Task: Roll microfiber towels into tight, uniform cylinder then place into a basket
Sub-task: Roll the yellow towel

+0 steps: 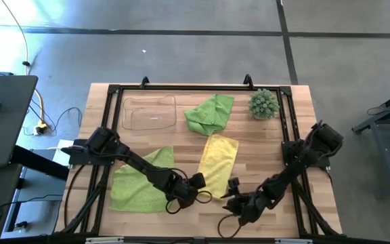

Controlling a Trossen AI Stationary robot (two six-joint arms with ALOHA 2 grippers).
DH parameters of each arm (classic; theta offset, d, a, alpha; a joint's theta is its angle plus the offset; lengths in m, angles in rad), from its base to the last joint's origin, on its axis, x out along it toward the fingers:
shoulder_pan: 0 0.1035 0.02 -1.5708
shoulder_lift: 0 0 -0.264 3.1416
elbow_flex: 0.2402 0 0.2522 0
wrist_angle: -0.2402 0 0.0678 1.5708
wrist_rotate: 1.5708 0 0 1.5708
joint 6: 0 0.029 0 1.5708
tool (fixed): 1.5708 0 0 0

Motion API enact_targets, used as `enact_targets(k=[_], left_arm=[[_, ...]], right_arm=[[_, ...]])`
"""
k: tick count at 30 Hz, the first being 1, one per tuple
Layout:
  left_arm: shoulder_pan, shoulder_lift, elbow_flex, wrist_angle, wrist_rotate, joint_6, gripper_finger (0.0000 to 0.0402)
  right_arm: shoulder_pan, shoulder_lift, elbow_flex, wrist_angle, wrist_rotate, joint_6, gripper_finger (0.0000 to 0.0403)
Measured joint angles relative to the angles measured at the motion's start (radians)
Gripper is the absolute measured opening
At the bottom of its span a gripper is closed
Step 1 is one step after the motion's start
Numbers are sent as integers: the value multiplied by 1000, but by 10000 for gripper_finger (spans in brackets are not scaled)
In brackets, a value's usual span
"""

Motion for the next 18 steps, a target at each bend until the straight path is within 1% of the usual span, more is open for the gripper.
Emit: enact_targets(k=[5,9,11,16,18], left_arm=[[-13,11,0,52,-39,21,140],[-10,12,0,58,-18,14,140],[-10,13,0,56,-19,-18,135],[-7,14,-1,52,-10,-124,98],[-7,14,-1,52,-7,-152,78]], right_arm=[[15,0,44,-149,1,8,172],[14,0,40,-158,0,23,172],[14,11,37,-158,1,23,172],[7,85,36,-117,8,-29,172],[3,114,36,-93,43,-31,172]])
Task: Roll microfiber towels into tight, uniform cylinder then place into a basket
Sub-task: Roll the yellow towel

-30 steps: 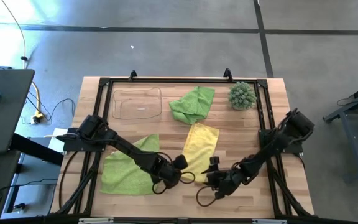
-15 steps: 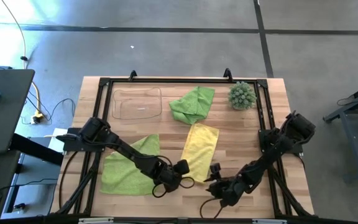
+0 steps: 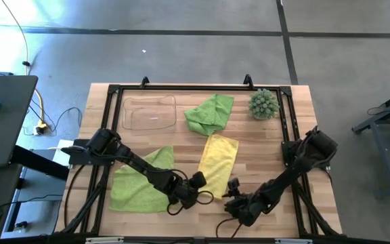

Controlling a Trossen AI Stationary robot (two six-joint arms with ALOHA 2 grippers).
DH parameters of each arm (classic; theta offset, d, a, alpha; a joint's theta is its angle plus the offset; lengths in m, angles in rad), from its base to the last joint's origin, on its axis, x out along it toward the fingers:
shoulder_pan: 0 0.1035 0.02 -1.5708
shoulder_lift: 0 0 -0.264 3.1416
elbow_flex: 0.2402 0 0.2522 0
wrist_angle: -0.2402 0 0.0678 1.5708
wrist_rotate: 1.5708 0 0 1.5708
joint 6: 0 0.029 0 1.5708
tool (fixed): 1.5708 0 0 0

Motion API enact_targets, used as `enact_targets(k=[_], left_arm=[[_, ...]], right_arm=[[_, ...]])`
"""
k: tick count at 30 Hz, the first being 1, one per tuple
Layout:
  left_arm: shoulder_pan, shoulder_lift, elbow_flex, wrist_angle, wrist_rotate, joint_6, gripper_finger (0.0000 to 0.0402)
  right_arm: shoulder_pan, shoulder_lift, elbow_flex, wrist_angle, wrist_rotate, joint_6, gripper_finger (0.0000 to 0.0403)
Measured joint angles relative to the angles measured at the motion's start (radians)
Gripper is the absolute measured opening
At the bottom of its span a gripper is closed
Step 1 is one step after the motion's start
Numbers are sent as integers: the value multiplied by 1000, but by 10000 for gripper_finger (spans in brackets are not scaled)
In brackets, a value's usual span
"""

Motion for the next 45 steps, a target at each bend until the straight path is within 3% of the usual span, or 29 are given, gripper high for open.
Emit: enact_targets(k=[8,14,20,28,33,40,45], left_arm=[[-2,0,-1,0,11,-94,20],[-3,0,-1,2,12,-211,4],[-11,1,-2,21,-20,-331,9],[-22,-27,-5,15,-44,-635,6],[-23,-50,-3,33,-8,-854,7],[-19,-50,-3,94,175,-1156,7],[-19,-50,-3,112,155,-1182,7]], right_arm=[[0,33,2,32,99,32,168],[-9,36,-2,25,147,78,135],[-24,36,-2,29,101,180,87],[-5,31,-2,34,40,434,7],[20,16,-2,43,15,549,12],[38,9,-1,49,-4,558,5],[37,9,-1,72,-56,581,4]])
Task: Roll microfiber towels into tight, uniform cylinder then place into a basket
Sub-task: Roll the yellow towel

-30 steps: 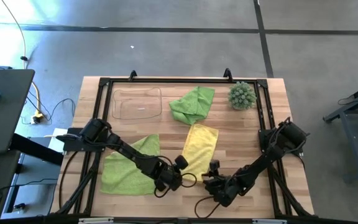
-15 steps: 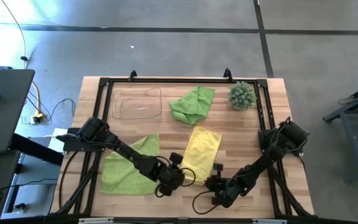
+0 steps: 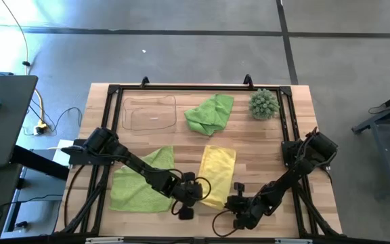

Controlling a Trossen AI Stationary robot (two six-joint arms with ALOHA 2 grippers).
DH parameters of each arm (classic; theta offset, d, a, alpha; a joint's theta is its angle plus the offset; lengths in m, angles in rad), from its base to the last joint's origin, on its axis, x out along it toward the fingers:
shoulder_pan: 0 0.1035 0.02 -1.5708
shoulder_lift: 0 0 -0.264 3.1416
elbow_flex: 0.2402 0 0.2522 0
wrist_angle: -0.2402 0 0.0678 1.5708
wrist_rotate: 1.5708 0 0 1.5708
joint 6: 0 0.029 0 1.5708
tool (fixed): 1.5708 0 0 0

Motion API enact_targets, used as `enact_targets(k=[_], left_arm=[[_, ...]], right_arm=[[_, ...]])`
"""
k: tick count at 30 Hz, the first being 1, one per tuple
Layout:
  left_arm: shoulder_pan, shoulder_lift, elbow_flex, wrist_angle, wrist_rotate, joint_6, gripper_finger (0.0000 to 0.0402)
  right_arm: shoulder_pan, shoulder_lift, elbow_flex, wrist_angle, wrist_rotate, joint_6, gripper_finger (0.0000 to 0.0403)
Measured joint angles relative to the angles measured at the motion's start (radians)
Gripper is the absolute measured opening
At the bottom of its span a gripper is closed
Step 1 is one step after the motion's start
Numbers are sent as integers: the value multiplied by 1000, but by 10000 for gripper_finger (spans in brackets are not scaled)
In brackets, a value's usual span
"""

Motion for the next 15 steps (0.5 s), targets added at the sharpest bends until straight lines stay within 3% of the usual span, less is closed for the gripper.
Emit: enact_targets(k=[10,15], left_arm=[[48,9,2,15,-93,-29,7],[60,44,2,-10,-97,-35,7]], right_arm=[[2,0,0,2,-1,194,4],[2,0,0,-23,64,260,1]])
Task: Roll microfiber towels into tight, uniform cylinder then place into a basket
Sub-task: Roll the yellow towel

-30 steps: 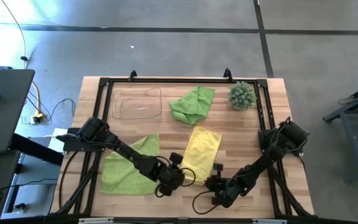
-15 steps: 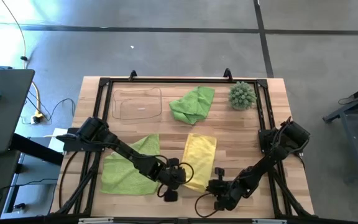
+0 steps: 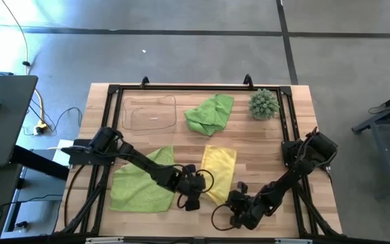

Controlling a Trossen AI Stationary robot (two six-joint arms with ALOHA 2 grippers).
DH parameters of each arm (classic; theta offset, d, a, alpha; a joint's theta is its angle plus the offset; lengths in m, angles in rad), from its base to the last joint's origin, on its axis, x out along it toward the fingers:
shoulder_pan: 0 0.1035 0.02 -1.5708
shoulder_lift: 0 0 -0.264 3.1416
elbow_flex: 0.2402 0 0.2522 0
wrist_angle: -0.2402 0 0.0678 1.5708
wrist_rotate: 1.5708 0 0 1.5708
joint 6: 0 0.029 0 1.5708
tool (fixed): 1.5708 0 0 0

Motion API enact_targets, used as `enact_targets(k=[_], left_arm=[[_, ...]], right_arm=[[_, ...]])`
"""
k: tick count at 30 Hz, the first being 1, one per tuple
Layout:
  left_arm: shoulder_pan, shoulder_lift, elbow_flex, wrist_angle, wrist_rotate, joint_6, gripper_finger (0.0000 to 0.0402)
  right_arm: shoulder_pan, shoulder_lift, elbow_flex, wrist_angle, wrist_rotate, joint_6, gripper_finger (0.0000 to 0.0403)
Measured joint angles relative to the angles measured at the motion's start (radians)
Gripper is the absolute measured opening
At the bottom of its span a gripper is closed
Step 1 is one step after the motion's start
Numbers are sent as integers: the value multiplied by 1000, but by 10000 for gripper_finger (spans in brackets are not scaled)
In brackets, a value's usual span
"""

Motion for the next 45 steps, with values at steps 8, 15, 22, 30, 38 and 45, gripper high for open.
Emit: enact_targets(k=[8,15,22,30,38,45], left_arm=[[-1,7,0,-7,-71,-12,7],[-4,7,0,-16,-85,-43,7],[-7,7,1,-39,-103,-50,7],[-7,7,1,-64,-124,-51,7],[-7,7,1,-69,-140,-51,7],[-7,7,0,-68,-141,-52,7]], right_arm=[[-4,0,0,-74,19,109,1],[-7,0,0,-91,45,83,34],[-30,-41,1,-167,-54,74,81],[-15,-175,0,-223,7,20,67],[-15,-112,0,-55,40,-75,71],[-47,-46,0,6,57,-187,76]])
